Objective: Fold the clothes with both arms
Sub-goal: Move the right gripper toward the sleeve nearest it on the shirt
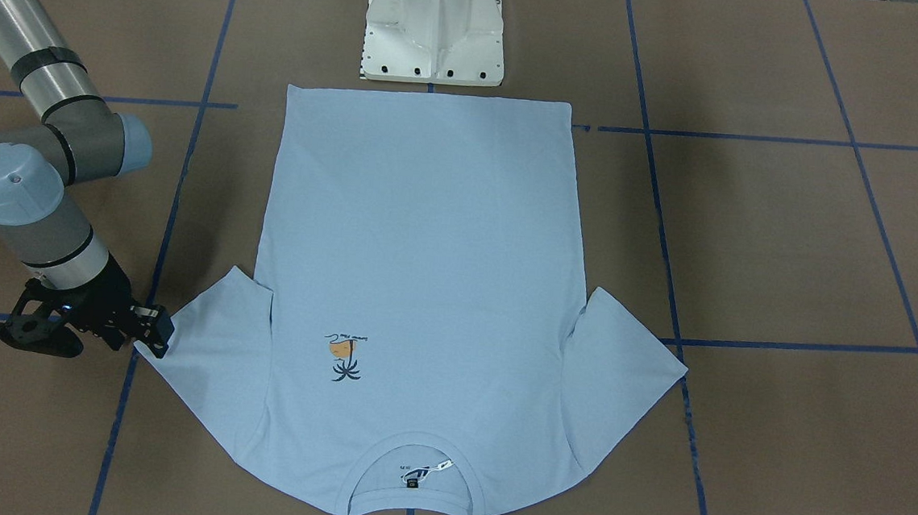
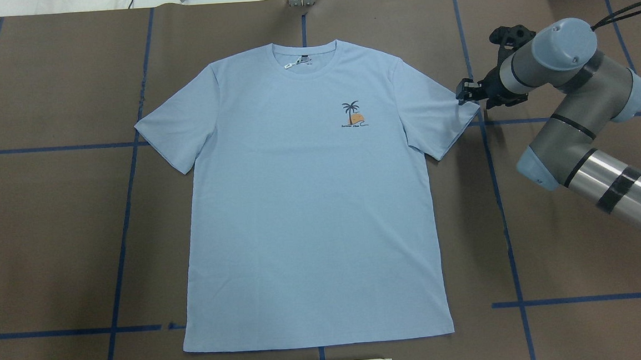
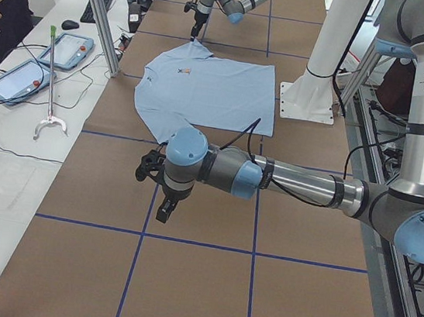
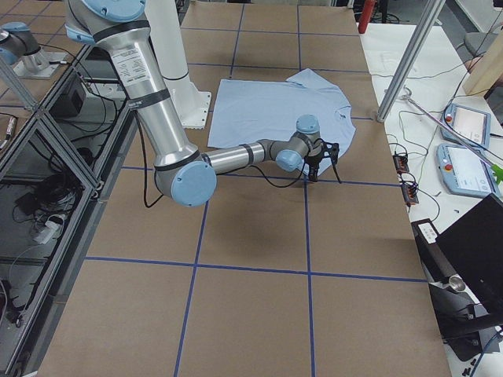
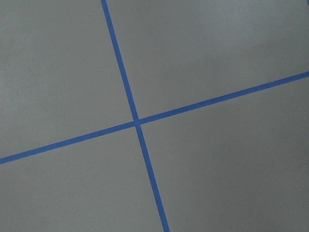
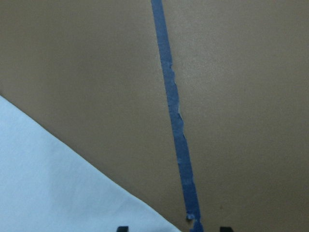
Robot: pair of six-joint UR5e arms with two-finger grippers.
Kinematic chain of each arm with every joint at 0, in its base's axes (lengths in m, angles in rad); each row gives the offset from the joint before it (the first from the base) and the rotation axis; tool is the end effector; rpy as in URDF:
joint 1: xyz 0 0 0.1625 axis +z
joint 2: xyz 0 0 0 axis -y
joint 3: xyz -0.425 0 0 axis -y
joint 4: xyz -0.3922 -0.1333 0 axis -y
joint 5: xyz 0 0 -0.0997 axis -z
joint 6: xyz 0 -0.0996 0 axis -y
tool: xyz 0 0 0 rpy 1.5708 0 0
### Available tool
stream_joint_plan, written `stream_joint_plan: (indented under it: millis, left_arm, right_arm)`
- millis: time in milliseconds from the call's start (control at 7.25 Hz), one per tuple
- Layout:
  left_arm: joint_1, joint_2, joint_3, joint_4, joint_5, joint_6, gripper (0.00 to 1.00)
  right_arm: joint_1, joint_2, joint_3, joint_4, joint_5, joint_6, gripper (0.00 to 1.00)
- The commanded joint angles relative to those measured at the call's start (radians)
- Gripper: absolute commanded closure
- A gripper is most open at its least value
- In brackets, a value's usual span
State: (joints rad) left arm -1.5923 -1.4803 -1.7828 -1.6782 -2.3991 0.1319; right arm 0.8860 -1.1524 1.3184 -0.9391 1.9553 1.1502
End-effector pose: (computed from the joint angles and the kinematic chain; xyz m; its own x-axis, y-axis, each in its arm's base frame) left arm -0.0699 -0.4619 0.5812 0.6764 0.2793 -0.6815 -0.0686 0.9452 0.3193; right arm -0.3654 -0.5991 0.4792 0.6270 0.1695 0.7603 -0.3200 0.9459 0.0531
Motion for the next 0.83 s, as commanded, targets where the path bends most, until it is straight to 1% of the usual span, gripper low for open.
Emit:
stream_joint_plan:
  millis: [0, 276, 414, 552, 690]
  left_arm:
    - [0.000, 0.000, -0.004, 0.000, 0.000, 0.000, 0.00]
    - [0.000, 0.000, -0.004, 0.000, 0.000, -0.002, 0.00]
    - [0.000, 0.002, -0.007, 0.000, -0.002, -0.003, 0.00]
    - [-0.002, 0.002, -0.015, 0.000, -0.002, -0.005, 0.00]
    - [-0.002, 0.002, -0.018, 0.002, -0.002, -0.005, 0.00]
  right_arm:
    - [-0.004, 0.000, -0.001, -0.001, 0.005, 0.000, 1.00]
    - [-0.002, -0.004, 0.010, -0.001, 0.014, 0.000, 1.00]
    - [-0.002, -0.003, 0.051, -0.016, 0.033, 0.003, 1.00]
    - [-0.010, 0.019, 0.080, -0.029, 0.037, 0.038, 1.00]
    - [-0.025, 0.099, 0.076, -0.046, 0.036, 0.124, 1.00]
